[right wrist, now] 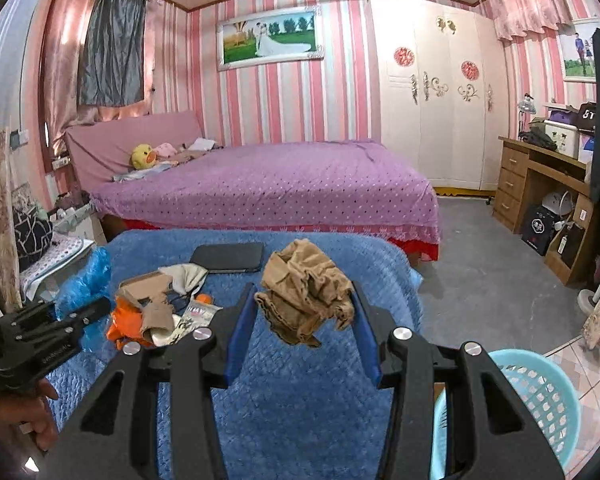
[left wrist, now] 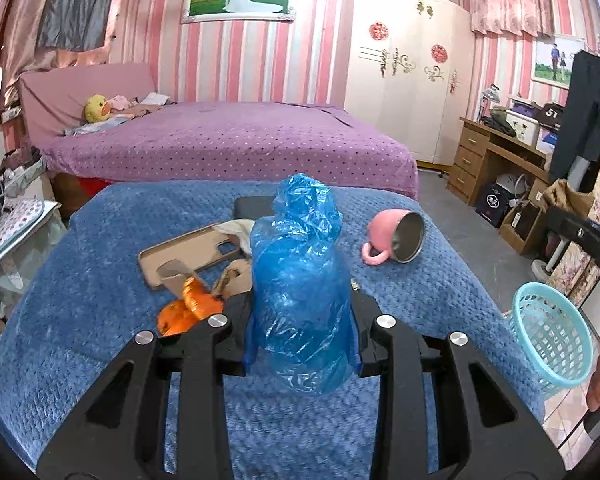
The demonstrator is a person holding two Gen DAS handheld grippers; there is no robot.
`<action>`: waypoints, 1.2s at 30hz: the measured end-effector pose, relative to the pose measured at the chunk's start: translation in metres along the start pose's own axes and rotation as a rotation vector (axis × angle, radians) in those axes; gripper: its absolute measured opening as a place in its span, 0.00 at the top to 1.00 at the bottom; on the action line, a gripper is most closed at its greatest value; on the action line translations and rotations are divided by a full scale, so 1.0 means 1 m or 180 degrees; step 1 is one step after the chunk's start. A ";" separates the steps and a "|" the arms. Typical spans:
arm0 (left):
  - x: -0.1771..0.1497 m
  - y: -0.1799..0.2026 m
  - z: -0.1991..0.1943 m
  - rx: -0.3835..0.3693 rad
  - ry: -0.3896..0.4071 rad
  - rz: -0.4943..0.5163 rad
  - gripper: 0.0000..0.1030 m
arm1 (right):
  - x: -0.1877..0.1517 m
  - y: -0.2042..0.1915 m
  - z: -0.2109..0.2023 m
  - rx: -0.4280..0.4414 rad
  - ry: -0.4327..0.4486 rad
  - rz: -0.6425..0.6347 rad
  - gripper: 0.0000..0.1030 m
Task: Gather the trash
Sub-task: 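Carry both items to the light blue basket and open both tools over it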
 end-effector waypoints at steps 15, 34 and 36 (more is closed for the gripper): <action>0.029 0.135 -0.005 -0.0542 0.0131 0.0295 0.68 | 0.005 0.098 -0.032 -0.0675 0.0119 0.0232 0.56; -0.002 0.325 0.021 -0.1549 -0.0349 0.0546 0.60 | 0.003 0.214 -0.085 -0.1282 0.0322 0.0765 0.55; -0.007 0.339 0.018 -0.1605 -0.0309 0.0591 0.34 | 0.002 0.220 -0.085 -0.1313 0.0313 0.0777 0.55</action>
Point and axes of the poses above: each gripper's, at about its wrist camera, not at the fingertips, and z roughly the way its jaws point, y to its right, x to its top, the point moved 6 cm from there along z, roughly the way its jaws point, and after that the axes turned 3 degrees about x, right-handed, at the moved point
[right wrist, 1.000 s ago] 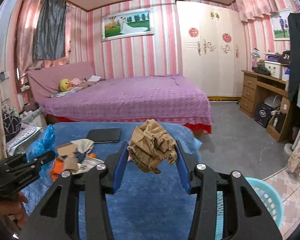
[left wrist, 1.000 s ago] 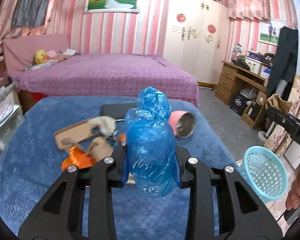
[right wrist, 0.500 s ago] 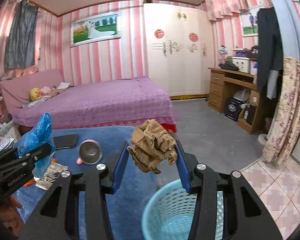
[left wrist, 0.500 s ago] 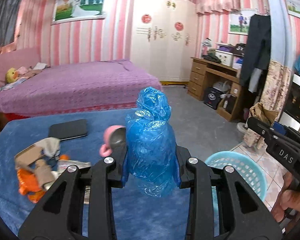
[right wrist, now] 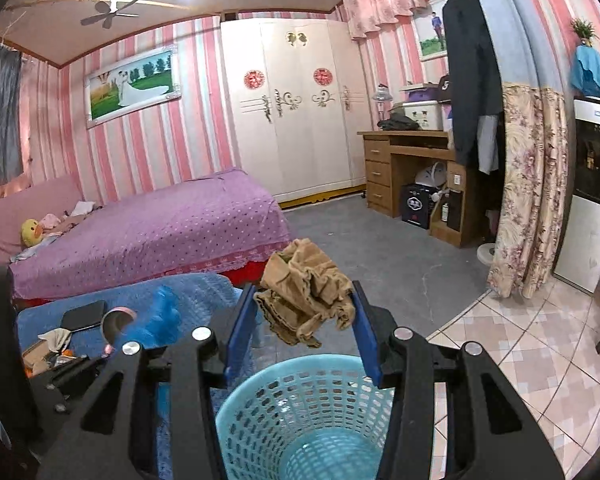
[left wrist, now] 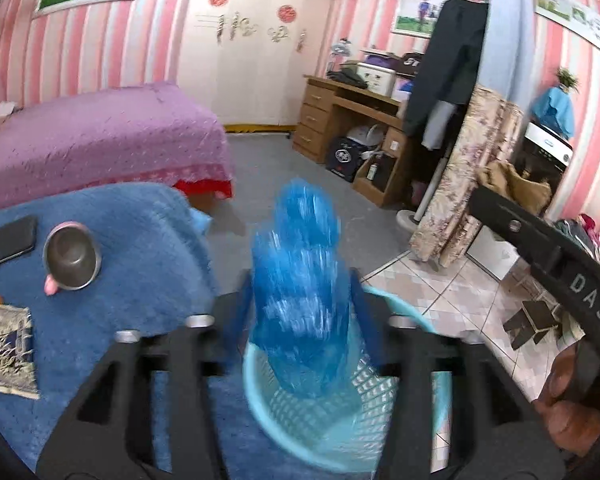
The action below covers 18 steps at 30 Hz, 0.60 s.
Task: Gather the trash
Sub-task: 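Carry both items to the light blue basket and open both tools over it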
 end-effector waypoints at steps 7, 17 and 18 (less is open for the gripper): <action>0.007 -0.006 -0.009 0.0026 0.0085 -0.0034 0.21 | -0.004 0.001 0.006 -0.0014 -0.0084 -0.0017 0.53; 0.001 -0.122 -0.083 0.0700 0.0307 -0.0174 0.17 | -0.016 -0.027 0.011 -0.0238 -0.0126 -0.0120 0.14; 0.000 -0.133 -0.090 0.0777 0.0322 -0.0165 0.16 | -0.017 -0.032 0.011 -0.0243 -0.0124 -0.0143 0.14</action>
Point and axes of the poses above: each gripper's, at about its wrist camera, not at the fingertips, and z roughly the way its jaws point, y to its right, x to its top, the point moved 6 cm from there along z, roughly the way its jaws point, and after that the axes turned 3 degrees about x, right-handed, at the moved point
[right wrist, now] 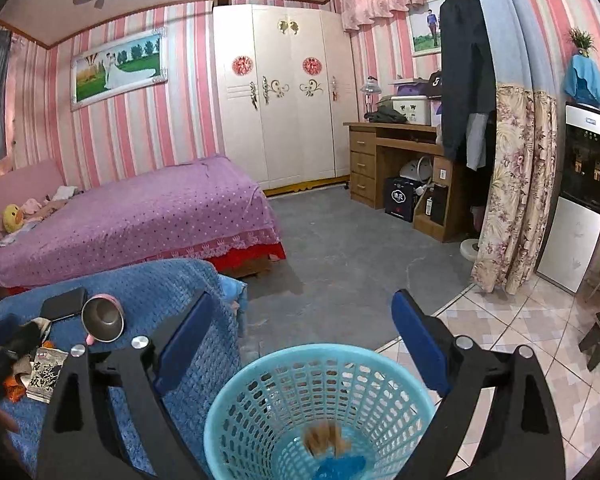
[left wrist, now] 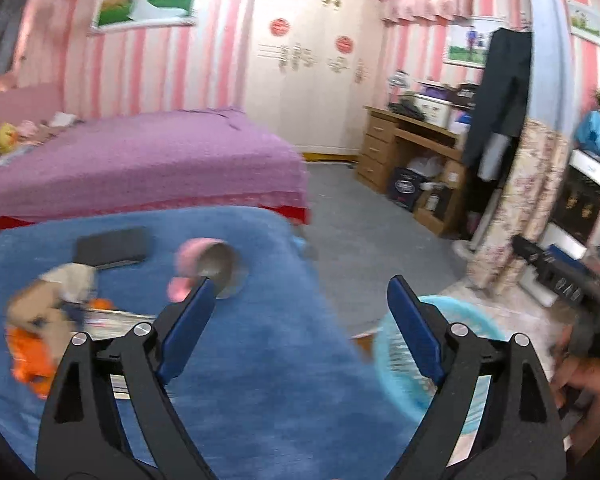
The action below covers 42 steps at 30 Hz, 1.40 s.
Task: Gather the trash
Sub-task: 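Carry both items to the light blue basket and open both tools over it, then move both open tools back over the trash on the blanket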
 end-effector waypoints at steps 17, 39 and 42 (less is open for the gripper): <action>-0.044 -0.292 -0.061 0.1522 -0.0015 -0.0722 0.13 | -0.036 -0.157 0.006 0.0961 -0.0272 -0.0452 0.13; -0.069 -0.332 -0.063 0.1491 -0.0181 -0.0938 0.13 | -0.169 -0.344 0.062 0.1729 -0.1448 -0.0670 0.13; -0.069 -0.333 -0.063 0.1473 -0.0194 -0.0948 0.13 | -0.179 -0.358 0.065 0.1721 -0.1494 -0.0783 0.13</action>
Point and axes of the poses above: each gripper's, at about its wrist camera, not at the fingertips, and z roughly the way its jaws point, y to its right, x to its top, the point moved 6 cm from there along z, roughly the way its jaws point, and after that the axes turned 3 degrees about x, right-handed, at the moved point
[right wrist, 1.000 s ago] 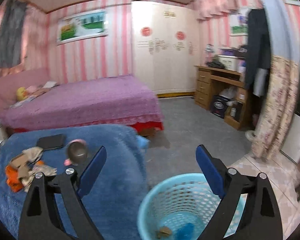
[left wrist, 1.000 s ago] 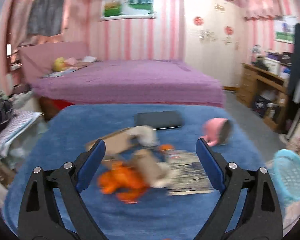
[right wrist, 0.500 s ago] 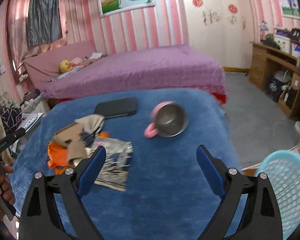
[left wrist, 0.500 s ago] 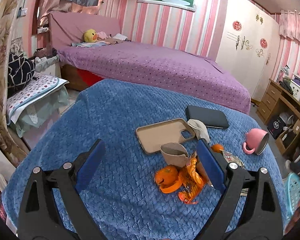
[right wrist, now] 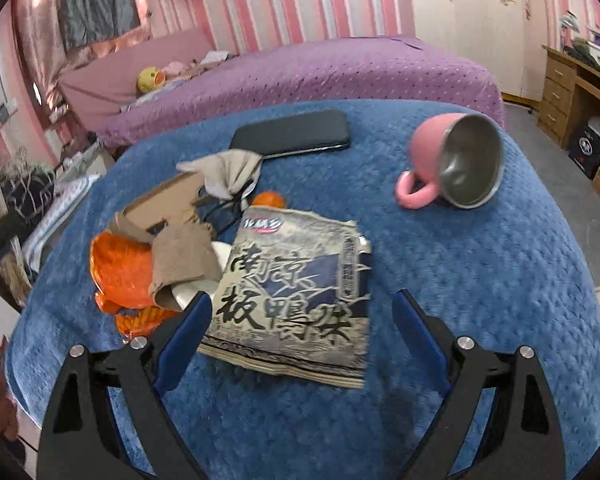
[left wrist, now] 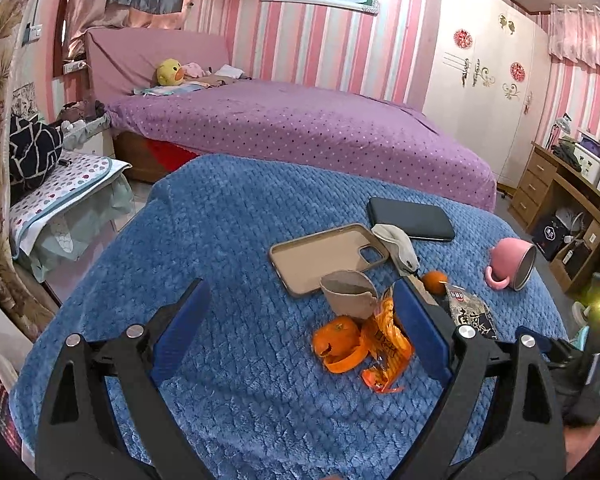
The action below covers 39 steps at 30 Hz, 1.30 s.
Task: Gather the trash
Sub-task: 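Move both open tools back over the trash on the blanket, then grasp the printed snack bag with the right tool while the left tool grasps the cardboard tube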
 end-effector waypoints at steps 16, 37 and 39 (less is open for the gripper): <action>-0.007 0.012 0.006 -0.0044 -0.0115 0.0076 0.13 | -0.010 -0.004 0.034 0.0085 -0.0343 -0.0032 0.13; -0.021 0.102 0.000 -0.0383 -0.0005 0.0556 0.13 | 0.027 0.054 -0.065 -0.0014 0.0371 0.0004 0.60; -0.023 0.118 0.007 -0.0408 -0.0008 0.0640 0.13 | 0.026 0.061 -0.069 -0.0005 0.0369 0.0029 0.60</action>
Point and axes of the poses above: each gripper's, at about its wrist camera, not at the fingertips, and z roughly the way its jaws point, y to its right, x to its top, the point moved 6 cm from there along z, roughly the way its jaws point, and after that the axes turned 3 degrees about x, right-handed, at the moved point
